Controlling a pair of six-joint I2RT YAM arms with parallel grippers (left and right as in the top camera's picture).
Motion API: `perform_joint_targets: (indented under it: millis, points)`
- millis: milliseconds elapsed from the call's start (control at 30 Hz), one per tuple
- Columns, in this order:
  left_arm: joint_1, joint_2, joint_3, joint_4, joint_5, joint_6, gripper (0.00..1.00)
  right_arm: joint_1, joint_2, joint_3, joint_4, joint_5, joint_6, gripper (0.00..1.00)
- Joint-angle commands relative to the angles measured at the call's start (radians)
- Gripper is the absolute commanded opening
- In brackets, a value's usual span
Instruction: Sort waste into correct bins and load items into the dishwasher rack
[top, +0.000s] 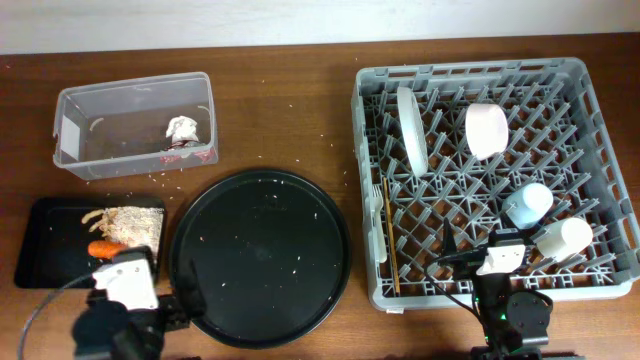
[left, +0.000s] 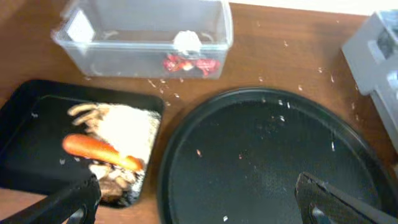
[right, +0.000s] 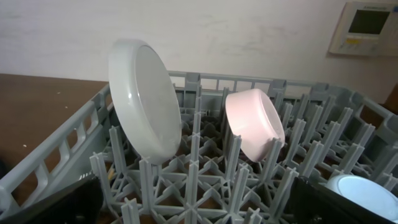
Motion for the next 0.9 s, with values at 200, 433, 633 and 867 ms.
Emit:
perform_joint_targets:
  millis: [200, 433, 633, 867]
  points:
    - [-0.089, -0.308, -0.566, 0.73, 0.08, -0.007, 1.0, 0.005, -0.007, -0.005, -0.007, 0.013, -0.003, 0.98]
    - [-0.091, -0.308, -0.731, 1.129, -0.09, -0.006, 1.0, 0.005, -0.007, -0.005, -0.007, 0.013, -0.003, 0.98]
    - [-0.094, -0.308, -0.731, 0.907, 0.0, -0.006, 1.0, 0.005, -0.007, -0.005, -0.007, 0.013, -0.003, 0.98]
    - [-0.117, -0.308, -0.731, 0.906, 0.001, -0.006, 1.0, 0.005, -0.007, -0.005, -0.007, 0.013, -0.003, 0.98]
